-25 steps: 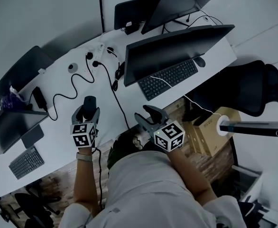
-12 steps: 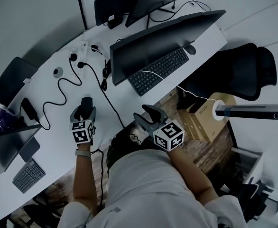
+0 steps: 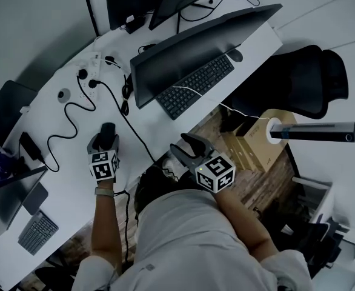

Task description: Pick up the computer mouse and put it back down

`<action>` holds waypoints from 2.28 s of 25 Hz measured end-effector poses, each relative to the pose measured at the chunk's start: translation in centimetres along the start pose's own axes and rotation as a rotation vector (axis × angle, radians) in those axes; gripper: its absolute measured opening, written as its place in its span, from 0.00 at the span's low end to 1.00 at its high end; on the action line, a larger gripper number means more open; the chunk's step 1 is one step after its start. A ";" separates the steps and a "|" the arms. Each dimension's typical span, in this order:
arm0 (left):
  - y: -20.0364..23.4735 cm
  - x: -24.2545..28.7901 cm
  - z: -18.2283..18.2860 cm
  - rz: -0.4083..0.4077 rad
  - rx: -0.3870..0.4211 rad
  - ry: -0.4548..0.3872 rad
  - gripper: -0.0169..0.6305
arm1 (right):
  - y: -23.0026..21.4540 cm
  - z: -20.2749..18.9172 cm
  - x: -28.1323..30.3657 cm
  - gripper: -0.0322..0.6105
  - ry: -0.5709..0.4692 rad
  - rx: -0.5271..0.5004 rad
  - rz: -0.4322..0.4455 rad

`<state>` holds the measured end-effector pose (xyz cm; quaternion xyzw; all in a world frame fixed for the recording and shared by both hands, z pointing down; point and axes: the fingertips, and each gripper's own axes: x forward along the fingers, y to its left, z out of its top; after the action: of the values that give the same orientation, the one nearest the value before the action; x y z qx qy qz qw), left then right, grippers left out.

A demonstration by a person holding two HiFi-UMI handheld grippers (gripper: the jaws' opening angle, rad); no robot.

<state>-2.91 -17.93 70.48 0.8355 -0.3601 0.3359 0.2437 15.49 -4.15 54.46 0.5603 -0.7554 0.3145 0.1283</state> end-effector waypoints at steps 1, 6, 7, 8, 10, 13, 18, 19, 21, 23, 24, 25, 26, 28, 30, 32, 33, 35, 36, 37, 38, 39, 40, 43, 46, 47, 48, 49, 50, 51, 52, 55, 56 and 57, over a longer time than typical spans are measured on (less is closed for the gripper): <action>0.0 0.2 -0.2 -0.001 0.005 0.005 0.48 | 0.0 0.0 -0.1 0.36 0.000 0.001 -0.004; -0.2 0.9 -1.0 0.002 0.024 0.030 0.47 | -0.3 -0.4 -0.5 0.36 0.004 0.009 -0.021; -0.2 1.0 -1.1 0.008 0.035 0.031 0.47 | -0.3 -0.6 -0.6 0.36 0.005 0.011 -0.024; -0.2 1.0 -1.2 0.013 0.049 0.031 0.47 | -0.4 -0.7 -0.6 0.36 0.005 0.013 -0.025; -0.3 1.1 -1.3 0.021 0.073 0.037 0.47 | -0.4 -0.8 -0.8 0.36 0.005 0.015 -0.028; -0.3 1.3 -1.5 0.026 0.092 0.053 0.47 | -0.2 -0.9 -1.1 0.36 0.004 0.015 -0.030; -0.7 1.2 -1.4 0.005 0.071 0.041 0.48 | 0.0 -0.9 -1.5 0.36 0.001 0.011 -0.026; -0.7 1.1 -1.4 0.008 0.068 0.040 0.48 | 0.0 -0.9 -1.6 0.36 0.000 0.009 -0.024; -0.6 0.8 -1.5 0.017 0.066 0.040 0.49 | 0.2 -1.0 -1.7 0.36 -0.001 0.006 -0.018; -0.5 0.3 -1.6 0.022 0.060 0.040 0.49 | 0.4 -1.0 -1.7 0.36 -0.004 0.004 -0.010; -0.5 0.0 -1.7 0.023 0.054 0.039 0.49 | 0.5 -1.0 -1.8 0.36 -0.005 0.002 -0.006; -0.5 -0.3 -1.8 0.025 0.048 0.038 0.49 | 0.7 -1.0 -1.8 0.36 -0.007 -0.001 0.000; -0.4 -0.7 -1.9 0.028 0.042 0.036 0.49 | 0.9 -0.9 -1.8 0.36 -0.008 -0.005 0.007; -0.4 -1.4 -2.0 0.038 0.033 0.030 0.49 | 1.2 -0.8 -1.8 0.36 -0.010 -0.014 0.023; -0.4 -2.2 -2.0 0.046 0.024 0.022 0.49 | 1.7 -0.7 -1.7 0.36 -0.011 -0.025 0.043; -0.5 -3.1 -1.9 0.049 0.012 0.011 0.49 | 2.2 -0.5 -1.5 0.36 -0.013 -0.035 0.065; -0.5 -3.6 -1.8 0.050 0.004 0.004 0.49 | 2.5 -0.4 -1.4 0.36 -0.014 -0.041 0.076; -0.4 -4.9 -1.4 0.052 -0.010 -0.016 0.49 | 3.1 -0.3 -1.3 0.36 -0.016 -0.053 0.099; -0.4 -5.5 -1.2 0.054 -0.014 -0.026 0.49 | 3.4 -0.3 -1.2 0.36 -0.017 -0.058 0.111; -0.4 -6.2 -1.0 0.056 -0.016 -0.036 0.49 | 3.7 -0.2 -1.1 0.36 -0.018 -0.064 0.123; -0.5 -6.9 -0.8 0.058 -0.016 -0.046 0.49 | 4.1 -0.1 -0.9 0.36 -0.020 -0.070 0.135; -0.6 -7.6 -0.6 0.061 -0.016 -0.057 0.49 | 4.4 0.1 -0.8 0.36 -0.021 -0.076 0.148; -0.7 -8.4 -0.4 0.064 -0.016 -0.069 0.49 | 4.7 0.3 -0.7 0.36 -0.024 -0.083 0.162; -1.1 -10.6 0.4 0.073 -0.019 -0.108 0.49 | 5.8 0.8 -0.2 0.36 -0.034 -0.101 0.205; -1.5 -12.9 1.0 0.080 -0.026 -0.147 0.49 | 7.2 1.4 0.3 0.36 -0.044 -0.118 0.249; -1.6 -13.6 1.3 0.082 -0.034 -0.163 0.49 | 7.7 1.6 0.5 0.36 -0.048 -0.123 0.265; -1.7 -14.5 1.5 0.084 -0.043 -0.179 0.49 | 8.2 1.9 0.7 0.36 -0.051 -0.129 0.281; -1.8 -15.3 1.7 0.087 -0.053 -0.195 0.49 | 8.8 2.2 0.9 0.36 -0.053 -0.137 0.299; -1.9 -16.2 1.8 0.091 -0.061 -0.209 0.49 | 9.4 2.5 1.1 0.36 -0.056 -0.145 0.317; -1.9 -17.0 1.9 0.097 -0.066 -0.222 0.49 | 10.1 2.8 1.2 0.36 -0.060 -0.154 0.335; -2.0 -17.9 1.9 0.104 -0.069 -0.234 0.49 | 10.8 3.1 1.3 0.36 -0.065 -0.163 0.354; -2.0 -20.4 2.0 0.130 -0.081 -0.271 0.49 | 12.9 4.2 1.5 0.36 -0.083 -0.188 0.410; -2.0 -21.3 2.1 0.138 -0.087 -0.285 0.49 | 13.6 4.6 1.5 0.36 -0.091 -0.195 0.429; -2.0 -22.1 2.3 0.145 -0.093 -0.300 0.49 | 14.3 5.0 1.5 0.36 -0.099 -0.204 0.448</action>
<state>-11.85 -8.47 52.38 0.8359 -0.4669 0.2072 0.2007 2.54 -5.90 46.65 0.3780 -0.8939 0.2295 0.0741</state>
